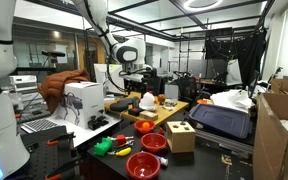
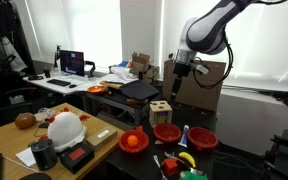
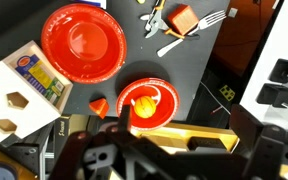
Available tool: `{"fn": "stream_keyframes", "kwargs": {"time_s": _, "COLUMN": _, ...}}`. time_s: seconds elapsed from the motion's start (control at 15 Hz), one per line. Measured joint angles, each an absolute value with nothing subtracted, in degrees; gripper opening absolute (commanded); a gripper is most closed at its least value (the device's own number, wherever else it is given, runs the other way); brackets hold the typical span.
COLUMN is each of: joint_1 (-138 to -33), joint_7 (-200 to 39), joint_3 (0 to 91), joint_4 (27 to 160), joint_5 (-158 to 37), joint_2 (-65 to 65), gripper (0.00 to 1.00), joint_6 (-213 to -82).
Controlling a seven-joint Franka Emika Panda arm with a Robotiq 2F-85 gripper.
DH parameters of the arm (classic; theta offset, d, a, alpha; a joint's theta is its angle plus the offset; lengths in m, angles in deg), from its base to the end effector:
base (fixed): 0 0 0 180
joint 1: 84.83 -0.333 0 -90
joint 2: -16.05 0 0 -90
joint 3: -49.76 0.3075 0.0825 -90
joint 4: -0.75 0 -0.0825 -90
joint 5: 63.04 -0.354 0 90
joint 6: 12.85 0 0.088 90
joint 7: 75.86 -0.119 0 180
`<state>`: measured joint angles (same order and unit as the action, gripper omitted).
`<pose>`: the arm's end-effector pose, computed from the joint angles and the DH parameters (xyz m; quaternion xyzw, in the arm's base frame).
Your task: Remove the pliers from the bowl and put it on the table
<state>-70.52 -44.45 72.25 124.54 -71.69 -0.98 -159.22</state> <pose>0.5517 0.0751 0.2827 -0.9563 -0.2686 -0.0754 0.0874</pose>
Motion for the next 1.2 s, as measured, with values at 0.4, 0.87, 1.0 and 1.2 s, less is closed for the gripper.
{"fn": "stream_keyframes", "kwargs": {"time_s": 0.4, "joint_1": -77.6, "joint_7": -46.4, "joint_3": 64.6, "joint_4": 129.0, "joint_5": -74.1, "joint_2": 11.4, "gripper": 1.00, "joint_6": -152.9}}
{"fn": "stream_keyframes", "kwargs": {"time_s": 0.87, "joint_1": -82.8, "joint_7": -58.7, "joint_3": 57.1, "joint_4": 131.8, "joint_5": -67.6, "joint_2": 22.7, "gripper": 1.00, "joint_6": -145.9}}
{"fn": "stream_keyframes", "kwargs": {"time_s": 1.0, "joint_1": -83.1, "joint_7": -62.6, "joint_3": 55.9, "joint_4": 131.8, "joint_5": -65.1, "joint_2": 24.8, "gripper": 1.00, "joint_6": -144.0}}
{"fn": "stream_keyframes", "kwargs": {"time_s": 1.2, "joint_1": -83.1, "joint_7": -67.2, "joint_3": 54.6, "joint_4": 131.8, "joint_5": -62.7, "joint_2": 27.1, "gripper": 1.00, "joint_6": -141.8}}
